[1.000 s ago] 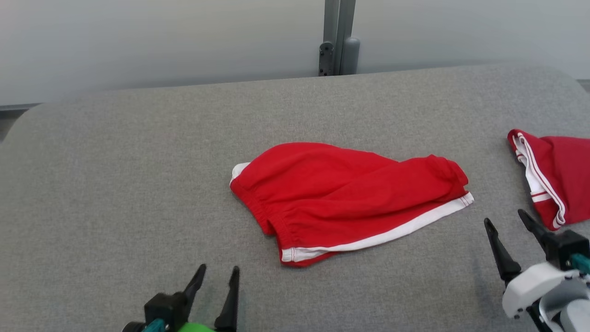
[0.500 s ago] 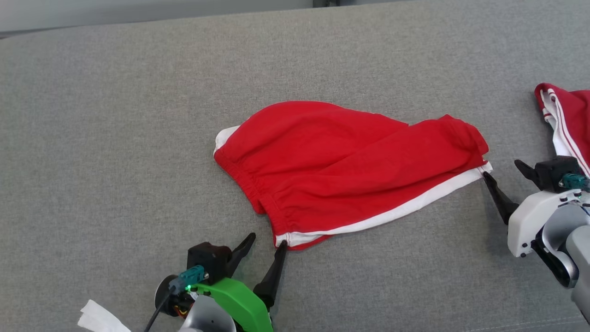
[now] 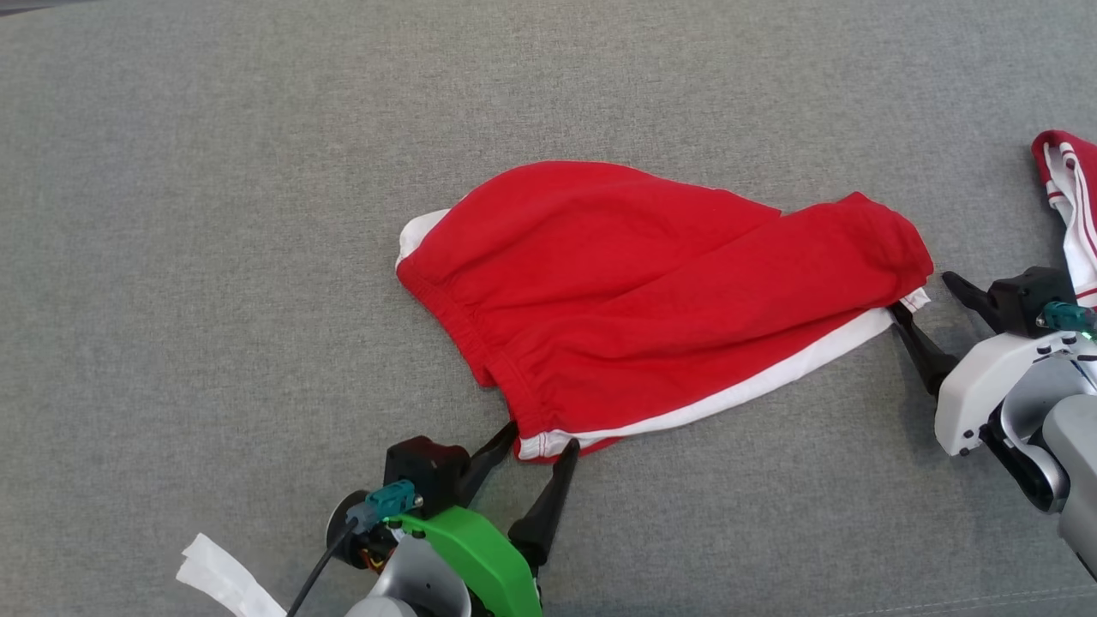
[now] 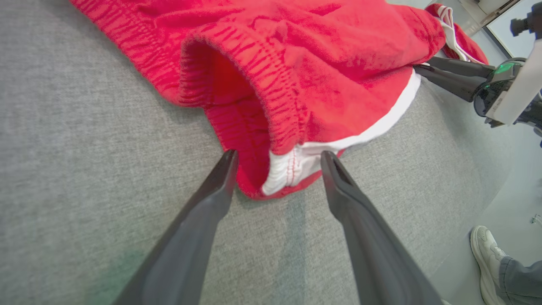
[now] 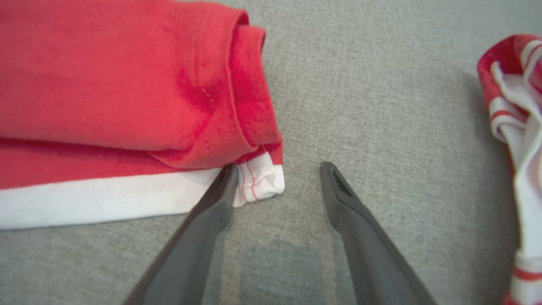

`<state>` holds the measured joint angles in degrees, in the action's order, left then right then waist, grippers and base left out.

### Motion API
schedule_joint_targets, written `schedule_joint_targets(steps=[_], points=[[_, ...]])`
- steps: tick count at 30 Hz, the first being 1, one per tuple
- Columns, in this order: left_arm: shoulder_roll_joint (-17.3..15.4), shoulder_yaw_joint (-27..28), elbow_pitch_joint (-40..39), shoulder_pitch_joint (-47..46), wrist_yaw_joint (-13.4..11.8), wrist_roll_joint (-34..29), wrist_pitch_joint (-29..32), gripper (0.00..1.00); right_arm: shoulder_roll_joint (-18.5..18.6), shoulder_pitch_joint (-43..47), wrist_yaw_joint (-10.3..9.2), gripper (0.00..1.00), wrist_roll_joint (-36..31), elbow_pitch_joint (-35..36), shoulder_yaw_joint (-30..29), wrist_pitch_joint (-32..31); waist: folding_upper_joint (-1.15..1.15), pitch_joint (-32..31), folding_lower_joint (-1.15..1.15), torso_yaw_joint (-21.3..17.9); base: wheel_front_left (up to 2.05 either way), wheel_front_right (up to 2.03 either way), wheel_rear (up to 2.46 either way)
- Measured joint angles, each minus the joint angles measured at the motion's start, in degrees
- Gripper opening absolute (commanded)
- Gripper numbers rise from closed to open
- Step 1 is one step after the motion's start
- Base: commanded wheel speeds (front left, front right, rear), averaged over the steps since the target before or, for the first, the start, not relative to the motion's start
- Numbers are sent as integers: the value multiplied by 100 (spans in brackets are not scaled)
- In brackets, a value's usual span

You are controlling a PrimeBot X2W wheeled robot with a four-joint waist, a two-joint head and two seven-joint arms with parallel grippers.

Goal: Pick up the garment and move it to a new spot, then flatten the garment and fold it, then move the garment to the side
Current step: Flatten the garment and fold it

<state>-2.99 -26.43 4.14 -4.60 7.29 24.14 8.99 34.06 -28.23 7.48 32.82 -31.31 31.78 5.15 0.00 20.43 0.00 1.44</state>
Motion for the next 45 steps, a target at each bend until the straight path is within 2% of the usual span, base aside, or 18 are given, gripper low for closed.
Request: schedule_joint_targets(steps=[1,2,3,4,5,8,11,15,20,24,26,28,31,33,36,39,42,45], points=[[-14,-44,8,-25,1,4,-5,96,20,-32,1,67,54,-7,65,8,0,7,0,-14,0,0,0],[-27,-79,25,-45,2,19,-9,53,32,-47,1,36,109,-2,129,27,0,10,0,-28,0,0,0],[-44,-113,48,-74,2,47,-14,35,42,-66,0,6,172,8,198,44,0,10,0,-43,0,0,0],[-60,-130,64,-88,2,63,-27,4,57,-81,0,0,243,47,275,62,0,7,0,-60,0,0,0],[-68,-142,86,-94,2,96,-27,0,73,-81,0,0,356,96,344,83,0,-1,0,-75,0,0,0],[-129,-154,83,-94,2,174,-22,0,181,-38,1,0,753,324,485,134,0,-61,0,-111,0,0,0],[-219,-116,-141,-52,2,266,47,0,422,172,1,0,1400,835,300,323,0,-153,0,-134,0,0,0],[-436,-9,-1061,104,-5,475,387,0,966,650,1,0,2559,2164,-285,404,0,-263,0,-175,0,0,0],[-865,277,-2666,-31,-109,668,1158,0,1822,1204,2,0,3867,3949,-1490,523,0,-195,0,-271,0,0,0],[-1124,626,-3624,-705,-182,1050,1967,0,2346,1319,7,0,4501,4689,-2368,461,0,-10,0,-354,0,0,0],[-1203,844,-3791,-1334,-236,1269,2388,0,2555,1177,8,0,4708,4816,-2617,271,0,122,0,-386,0,0,0],[-1232,1003,-3709,-2104,-277,1506,2786,0,2681,797,7,0,4891,4831,-2711,43,0,273,0,-406,0,0,0],[-1149,1188,-3012,-3562,-370,1662,3234,0,2711,-129,7,0,5054,4579,-2670,-352,0,550,0,-416,0,0,0],[-1028,1221,-2276,-4567,-439,1603,3389,0,2581,-940,8,0,5063,4254,-2540,-581,0,750,0,-409,0,0,0],[-828,1199,-979,-6019,-526,1156,3198,0,1963,-2580,13,0,4663,3293,-2193,-744,0,1085,1,-392,0,0,0],[-604,1172,299,-7046,-598,705,2647,0,913,-4123,14,0,3875,2063,-1807,-693,0,1399,1,-381,0,0,0],[-456,1160,1257,-8026,-658,307,1919,0,14,-5479,13,0,3194,983,-1847,-316,0,1679,2,-390,0,0,0],[-300,1195,1933,-8846,-703,65,1056,0,-477,-6422,13,0,2740,374,-1976,157,0,1945,2,-417,0,0,0]])
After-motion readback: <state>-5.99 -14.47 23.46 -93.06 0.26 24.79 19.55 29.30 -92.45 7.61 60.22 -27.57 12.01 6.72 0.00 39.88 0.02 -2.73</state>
